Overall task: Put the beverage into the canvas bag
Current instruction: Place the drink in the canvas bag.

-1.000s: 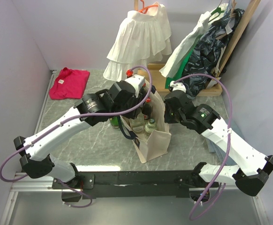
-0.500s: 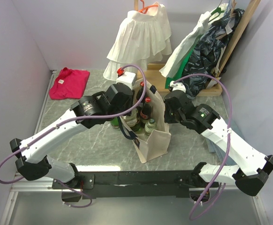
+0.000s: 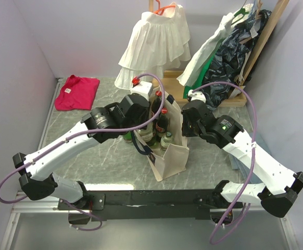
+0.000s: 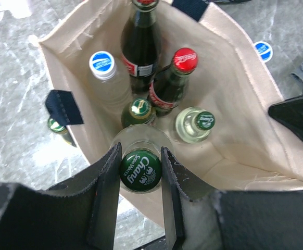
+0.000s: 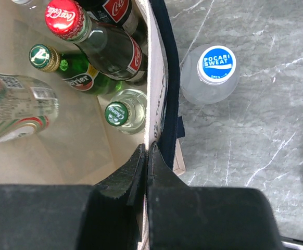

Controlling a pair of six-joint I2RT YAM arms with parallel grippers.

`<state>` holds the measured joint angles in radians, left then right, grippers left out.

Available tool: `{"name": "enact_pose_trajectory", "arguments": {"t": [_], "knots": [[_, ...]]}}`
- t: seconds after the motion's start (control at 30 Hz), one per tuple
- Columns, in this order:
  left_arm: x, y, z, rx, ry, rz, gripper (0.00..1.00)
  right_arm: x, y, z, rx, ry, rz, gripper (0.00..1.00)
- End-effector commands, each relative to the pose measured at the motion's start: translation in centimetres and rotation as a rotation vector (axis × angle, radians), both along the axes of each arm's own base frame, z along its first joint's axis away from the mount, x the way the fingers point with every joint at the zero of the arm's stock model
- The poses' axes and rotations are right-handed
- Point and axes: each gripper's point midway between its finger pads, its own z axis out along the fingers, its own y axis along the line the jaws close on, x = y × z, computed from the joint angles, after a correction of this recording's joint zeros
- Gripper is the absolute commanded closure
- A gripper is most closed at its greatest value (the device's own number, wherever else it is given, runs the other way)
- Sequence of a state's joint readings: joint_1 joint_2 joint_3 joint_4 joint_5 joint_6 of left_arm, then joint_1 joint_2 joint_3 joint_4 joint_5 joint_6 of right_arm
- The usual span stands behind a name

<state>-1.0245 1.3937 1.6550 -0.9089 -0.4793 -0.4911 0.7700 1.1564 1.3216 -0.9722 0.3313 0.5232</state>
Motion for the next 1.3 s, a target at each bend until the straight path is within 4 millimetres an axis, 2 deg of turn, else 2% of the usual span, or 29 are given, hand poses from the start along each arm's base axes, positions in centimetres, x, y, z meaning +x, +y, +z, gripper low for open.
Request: {"name": "enact_pose_trajectory", "arguments": {"t": [0.0,0.23,0.43,1.27], "knots": [[0.9,-3.0,4.1,-0.181,-0.092,-0.04,0.99,0.7,0.3,0.8,0.019,-0.041,-0.01,1.0],[0.9,-4.7,2.4,-0.188,-0.056,-0.078,0.99,0.7,0.3,0.7,0.021,-0.043,-0.013,1.0],[1.2,-4.9,1.0,-0.193,-0.064,-0.075,0.99,0.7,0.5,0.6,0.026,-0.041,-0.006,1.0],[1.2,-5.4,0.0,-0.197,-0.059,-0.084,0.99,0.7,0.4,0.4,0.021,-0.039,-0.006,1.0]]}}
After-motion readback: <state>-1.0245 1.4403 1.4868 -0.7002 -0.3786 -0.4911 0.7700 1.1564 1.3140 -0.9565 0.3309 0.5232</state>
